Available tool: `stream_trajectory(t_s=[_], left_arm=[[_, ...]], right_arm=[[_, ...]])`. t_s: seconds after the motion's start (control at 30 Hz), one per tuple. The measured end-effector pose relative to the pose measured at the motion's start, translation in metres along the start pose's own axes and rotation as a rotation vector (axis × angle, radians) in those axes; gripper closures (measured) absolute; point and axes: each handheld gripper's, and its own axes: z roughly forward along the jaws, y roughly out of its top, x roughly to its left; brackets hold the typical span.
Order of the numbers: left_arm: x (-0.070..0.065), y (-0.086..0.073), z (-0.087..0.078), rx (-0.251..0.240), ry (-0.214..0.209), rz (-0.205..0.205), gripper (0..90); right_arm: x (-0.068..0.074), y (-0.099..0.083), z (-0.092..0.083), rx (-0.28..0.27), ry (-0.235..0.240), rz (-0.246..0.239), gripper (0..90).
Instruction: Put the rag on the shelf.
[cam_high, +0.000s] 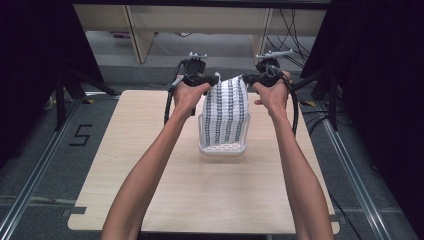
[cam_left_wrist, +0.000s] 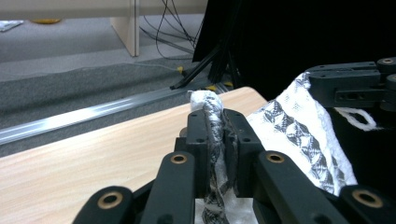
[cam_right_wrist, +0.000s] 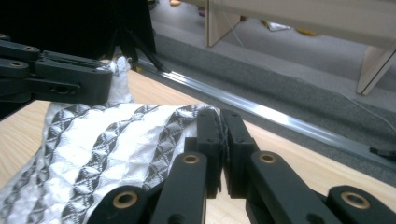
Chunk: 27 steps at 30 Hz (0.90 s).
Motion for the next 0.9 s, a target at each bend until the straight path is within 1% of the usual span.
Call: stream_trajectory(t_s=[0.03, 0.07, 0.1, 0.13, 0.17, 0.2, 0.23, 0.33, 0.37, 0.4, 0.43, 0.53, 0.57, 0.6, 0.63, 0.67, 0.7, 0.73, 0.77, 0.8, 0.83, 0.87, 0.9], left_arm=[[0.0, 0.0, 0.0, 0.002, 0.001, -0.006, 80.5], [0.001, -0.001, 0.002, -0.004, 0.001, -0.016, 80.3], [0.002, -0.001, 0.002, 0.004, 0.001, -0.011, 79.4], [0.003, -0.001, 0.003, 0.013, 0.005, -0.011, 79.4], [0.004, -0.003, 0.005, 0.026, 0.006, -0.001, 77.2], [0.004, -0.003, 0.005, 0.026, 0.006, -0.001, 76.8], [0.004, -0.006, 0.008, 0.045, 0.024, 0.019, 75.7], [0.006, -0.01, 0.011, 0.059, 0.034, 0.022, 73.3], [0.008, -0.013, 0.013, 0.068, 0.036, 0.023, 73.1], [0.008, -0.013, 0.013, 0.068, 0.036, 0.023, 73.0], [0.009, -0.017, 0.017, 0.08, 0.045, 0.024, 72.5], [0.01, -0.02, 0.019, 0.093, 0.047, 0.021, 70.5], [0.012, -0.022, 0.021, 0.114, 0.051, 0.03, 69.6], [0.012, -0.022, 0.021, 0.114, 0.051, 0.03, 68.5], [0.013, -0.023, 0.022, 0.128, 0.054, 0.026, 68.5], [0.013, -0.024, 0.023, 0.137, 0.057, 0.024, 65.3], [0.014, -0.025, 0.024, 0.159, 0.052, 0.02, 59.5], [0.014, -0.025, 0.024, 0.159, 0.052, 0.02, 57.1], [0.015, -0.026, 0.024, 0.176, 0.06, 0.029, 54.5], [0.015, -0.026, 0.023, 0.173, 0.078, 0.036, 54.5], [0.017, -0.026, 0.023, 0.165, 0.091, 0.022, 51.8], [0.018, -0.026, 0.023, 0.168, 0.094, 0.011, 48.6], [0.019, -0.026, 0.022, 0.171, 0.098, 0.007, 47.6]], right_arm=[[0.001, -0.001, 0.002, 0.008, 0.007, 0.017, 87.7], [0.0, -0.002, 0.004, 0.014, 0.004, 0.008, 87.6], [0.0, -0.004, 0.01, 0.027, 0.0, 0.008, 87.6], [0.0, -0.004, 0.01, 0.027, 0.0, 0.008, 87.6], [-0.002, -0.005, 0.014, 0.036, -0.004, -0.002, 87.4], [-0.002, -0.005, 0.014, 0.036, -0.004, -0.002, 87.4], [-0.002, -0.008, 0.017, 0.053, -0.005, 0.019, 87.2], [-0.003, -0.01, 0.019, 0.063, -0.008, 0.022, 86.9], [-0.001, -0.012, 0.021, 0.072, -0.008, 0.038, 86.8], [-0.001, -0.012, 0.021, 0.072, -0.008, 0.038, 86.8], [-0.001, -0.014, 0.024, 0.079, -0.006, 0.038, 86.5], [-0.003, -0.017, 0.026, 0.083, -0.011, 0.039, 86.2], [-0.003, -0.02, 0.029, 0.095, -0.021, 0.044, 85.0], [-0.003, -0.02, 0.029, 0.095, -0.021, 0.044, 85.0], [-0.004, -0.021, 0.029, 0.104, -0.016, 0.049, 83.4], [-0.006, -0.023, 0.032, 0.118, -0.017, 0.043, 79.1], [-0.006, -0.025, 0.035, 0.138, -0.013, 0.063, 76.2], [-0.006, -0.025, 0.035, 0.138, -0.013, 0.063, 76.2], [-0.007, -0.027, 0.036, 0.13, -0.01, 0.081, 75.2], [-0.007, -0.027, 0.036, 0.13, -0.01, 0.081, 75.2], [-0.008, -0.028, 0.038, 0.118, 0.0, 0.067, 74.8], [-0.007, -0.029, 0.038, 0.125, -0.004, 0.081, 74.7], [-0.007, -0.03, 0.038, 0.129, -0.002, 0.083, 74.7]])
